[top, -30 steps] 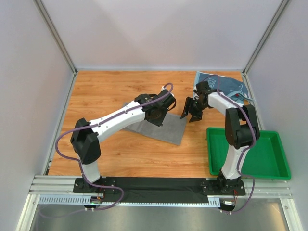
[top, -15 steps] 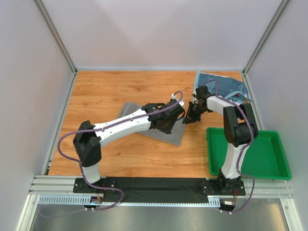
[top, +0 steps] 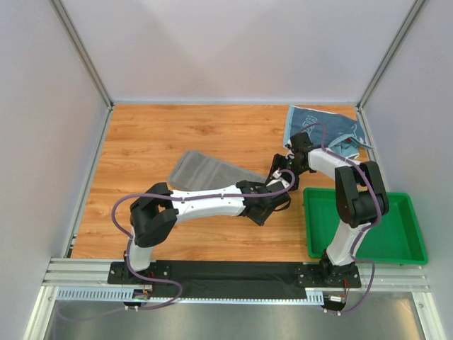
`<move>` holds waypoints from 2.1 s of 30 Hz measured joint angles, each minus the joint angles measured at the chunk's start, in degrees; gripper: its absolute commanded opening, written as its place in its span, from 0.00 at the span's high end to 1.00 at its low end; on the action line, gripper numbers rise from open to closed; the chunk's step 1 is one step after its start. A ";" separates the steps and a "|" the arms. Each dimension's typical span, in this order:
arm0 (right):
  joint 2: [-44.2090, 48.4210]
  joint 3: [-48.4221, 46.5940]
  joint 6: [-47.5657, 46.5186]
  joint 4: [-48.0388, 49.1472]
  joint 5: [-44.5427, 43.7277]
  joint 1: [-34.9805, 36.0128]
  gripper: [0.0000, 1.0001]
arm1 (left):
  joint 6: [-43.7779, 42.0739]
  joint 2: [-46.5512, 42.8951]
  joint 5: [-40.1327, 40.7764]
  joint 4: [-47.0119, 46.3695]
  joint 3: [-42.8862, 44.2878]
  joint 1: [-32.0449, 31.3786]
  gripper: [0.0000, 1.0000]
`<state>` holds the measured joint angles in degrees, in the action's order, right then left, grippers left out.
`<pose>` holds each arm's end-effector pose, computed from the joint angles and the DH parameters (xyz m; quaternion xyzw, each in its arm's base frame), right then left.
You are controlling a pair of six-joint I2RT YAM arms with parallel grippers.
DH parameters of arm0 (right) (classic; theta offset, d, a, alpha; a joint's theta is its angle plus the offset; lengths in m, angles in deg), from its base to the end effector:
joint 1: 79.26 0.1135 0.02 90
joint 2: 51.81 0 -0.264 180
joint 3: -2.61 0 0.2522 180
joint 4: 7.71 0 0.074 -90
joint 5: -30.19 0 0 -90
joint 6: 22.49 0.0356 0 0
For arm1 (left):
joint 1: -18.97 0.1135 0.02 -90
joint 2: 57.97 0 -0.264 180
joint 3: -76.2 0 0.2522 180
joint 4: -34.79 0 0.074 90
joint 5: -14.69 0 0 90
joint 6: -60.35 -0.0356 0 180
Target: Roll the towels
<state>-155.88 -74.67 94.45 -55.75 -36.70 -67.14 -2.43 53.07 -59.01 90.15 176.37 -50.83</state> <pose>0.3268 0.0845 0.1529 0.0990 0.9665 0.2304 0.0555 0.1496 -0.3776 0.2133 0.3245 0.9132 -0.0608 0.2390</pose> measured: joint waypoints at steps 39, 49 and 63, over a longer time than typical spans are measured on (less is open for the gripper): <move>2.25 2.19 -2.38 -2.54 1.25 -0.94 0.30 | 0.04 9.22 8.17 -5.88 0.59 -1.31 0.83; 2.27 4.96 -1.27 0.46 14.29 -0.96 0.29 | 0.66 4.74 4.66 -8.44 -4.31 -0.44 0.88; 1.44 6.51 0.31 3.93 16.48 -0.94 0.41 | 4.26 -3.76 -1.18 -9.99 -9.33 2.73 0.90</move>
<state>-154.44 -68.16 94.75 -51.82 -20.22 -68.08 1.83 49.31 -60.19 80.16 167.04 -48.10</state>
